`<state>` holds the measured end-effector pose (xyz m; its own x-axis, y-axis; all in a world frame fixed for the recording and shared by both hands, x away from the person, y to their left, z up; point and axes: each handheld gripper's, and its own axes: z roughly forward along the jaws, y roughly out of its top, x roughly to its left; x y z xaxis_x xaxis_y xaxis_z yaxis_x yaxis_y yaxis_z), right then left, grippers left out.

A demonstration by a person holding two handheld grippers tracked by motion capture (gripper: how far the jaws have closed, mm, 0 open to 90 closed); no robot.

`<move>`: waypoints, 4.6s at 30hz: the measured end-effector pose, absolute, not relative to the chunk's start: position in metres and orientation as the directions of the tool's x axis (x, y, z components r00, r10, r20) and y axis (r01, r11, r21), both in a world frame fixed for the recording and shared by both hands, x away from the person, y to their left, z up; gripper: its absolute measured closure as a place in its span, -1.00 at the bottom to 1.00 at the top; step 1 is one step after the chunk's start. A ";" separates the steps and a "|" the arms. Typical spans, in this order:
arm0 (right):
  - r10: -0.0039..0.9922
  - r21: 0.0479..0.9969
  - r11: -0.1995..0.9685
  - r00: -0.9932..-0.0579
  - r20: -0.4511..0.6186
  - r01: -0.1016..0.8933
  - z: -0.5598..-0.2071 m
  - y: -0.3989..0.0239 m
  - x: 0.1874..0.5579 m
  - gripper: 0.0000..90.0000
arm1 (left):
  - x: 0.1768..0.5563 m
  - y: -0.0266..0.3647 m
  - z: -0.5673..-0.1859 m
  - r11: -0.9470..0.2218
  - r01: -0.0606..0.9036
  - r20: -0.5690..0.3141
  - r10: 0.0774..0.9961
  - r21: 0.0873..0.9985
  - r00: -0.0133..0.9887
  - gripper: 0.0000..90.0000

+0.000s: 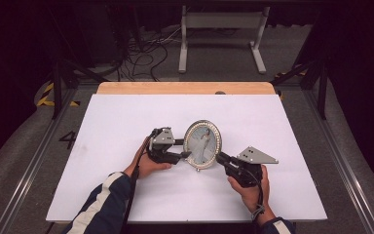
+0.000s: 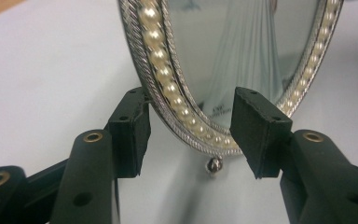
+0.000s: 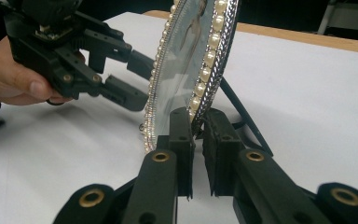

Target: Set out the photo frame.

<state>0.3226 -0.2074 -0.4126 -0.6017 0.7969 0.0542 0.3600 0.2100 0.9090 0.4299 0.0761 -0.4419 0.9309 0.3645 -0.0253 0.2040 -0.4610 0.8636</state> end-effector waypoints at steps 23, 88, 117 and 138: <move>0.799 0.909 0.218 -0.599 0.042 0.355 -0.415 -0.205 0.329 0.82 | 0.428 0.089 -0.440 -0.462 0.236 -0.038 0.398 0.855 0.916 0.49; 0.811 0.893 0.252 -0.584 0.014 0.372 -0.420 -0.203 0.355 0.84 | 0.405 0.102 -0.432 -0.442 0.223 -0.003 0.445 0.869 0.896 0.64; 0.806 0.884 0.313 -0.590 -0.054 0.348 -0.421 -0.201 0.354 0.84 | 0.403 0.100 -0.433 -0.460 0.203 0.033 0.455 0.864 0.890 0.65; 0.792 0.867 0.360 -0.603 -0.090 0.344 -0.422 -0.199 0.354 0.80 | 0.400 0.101 -0.431 -0.463 0.189 0.055 0.463 0.866 0.885 0.64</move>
<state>0.3537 -0.1985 -0.4217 -0.6033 0.7924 -0.0898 0.3436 0.3599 0.8674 0.4001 0.1014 -0.4306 0.8848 0.4627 0.0546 0.1885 -0.4628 0.8662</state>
